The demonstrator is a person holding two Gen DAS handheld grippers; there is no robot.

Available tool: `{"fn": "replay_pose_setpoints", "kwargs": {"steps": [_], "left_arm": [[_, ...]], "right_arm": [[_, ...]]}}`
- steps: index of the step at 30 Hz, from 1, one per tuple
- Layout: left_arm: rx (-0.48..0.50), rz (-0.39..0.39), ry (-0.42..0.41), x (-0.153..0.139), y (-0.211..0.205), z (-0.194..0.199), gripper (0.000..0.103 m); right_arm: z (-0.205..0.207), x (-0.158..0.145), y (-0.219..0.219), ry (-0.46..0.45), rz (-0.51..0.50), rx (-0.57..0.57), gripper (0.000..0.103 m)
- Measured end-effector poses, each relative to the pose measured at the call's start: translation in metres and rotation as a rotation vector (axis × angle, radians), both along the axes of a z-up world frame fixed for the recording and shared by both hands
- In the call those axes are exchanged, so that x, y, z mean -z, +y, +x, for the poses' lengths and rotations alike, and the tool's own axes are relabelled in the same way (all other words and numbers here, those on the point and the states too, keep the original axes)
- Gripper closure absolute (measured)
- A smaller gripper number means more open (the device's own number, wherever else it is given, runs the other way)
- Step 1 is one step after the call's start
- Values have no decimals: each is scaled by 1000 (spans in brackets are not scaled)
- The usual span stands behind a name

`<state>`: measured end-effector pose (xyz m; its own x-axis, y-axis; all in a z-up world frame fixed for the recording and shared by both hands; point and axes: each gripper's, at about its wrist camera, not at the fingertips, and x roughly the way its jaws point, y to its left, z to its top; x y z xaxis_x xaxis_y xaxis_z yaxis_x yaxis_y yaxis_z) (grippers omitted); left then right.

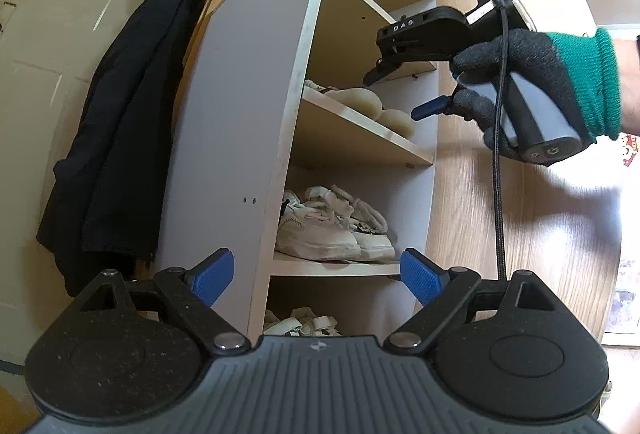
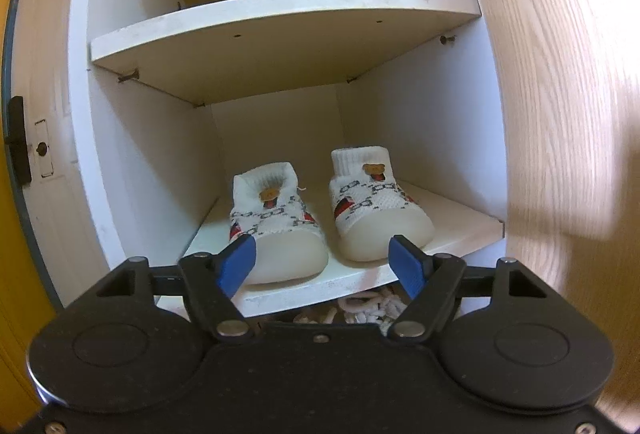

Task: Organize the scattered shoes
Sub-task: 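Withdraw the open right tool slightly from the shelf, then swing the open right tool out of the cabinet toward the pink shoes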

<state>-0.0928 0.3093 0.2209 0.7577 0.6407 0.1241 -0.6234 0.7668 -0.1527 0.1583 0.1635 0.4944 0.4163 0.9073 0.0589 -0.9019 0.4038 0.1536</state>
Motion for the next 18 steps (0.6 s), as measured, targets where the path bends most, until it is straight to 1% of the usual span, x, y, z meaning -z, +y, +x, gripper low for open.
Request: {"fn": "replay_pose_setpoints", "kwargs": {"steps": [5,10,13,15,18], "left_arm": [[-4,17,18,1,-2,-1,12],[29,16,51,2,-4,2,12],[49,26,64,2,-9,3,12],[72,30,80,3,-12,4,12],[104,31,108,5,-17,8,12]], "right_arm": [[-14,7,-18,-19,-23,21,28],[-24,24,-38,-25,-66,66,28],[-30,45,-54,-5,-92,83,27],[-35,57,-65,9,-102,97,23],[-42,76,-79,24,-128,115,21]]}}
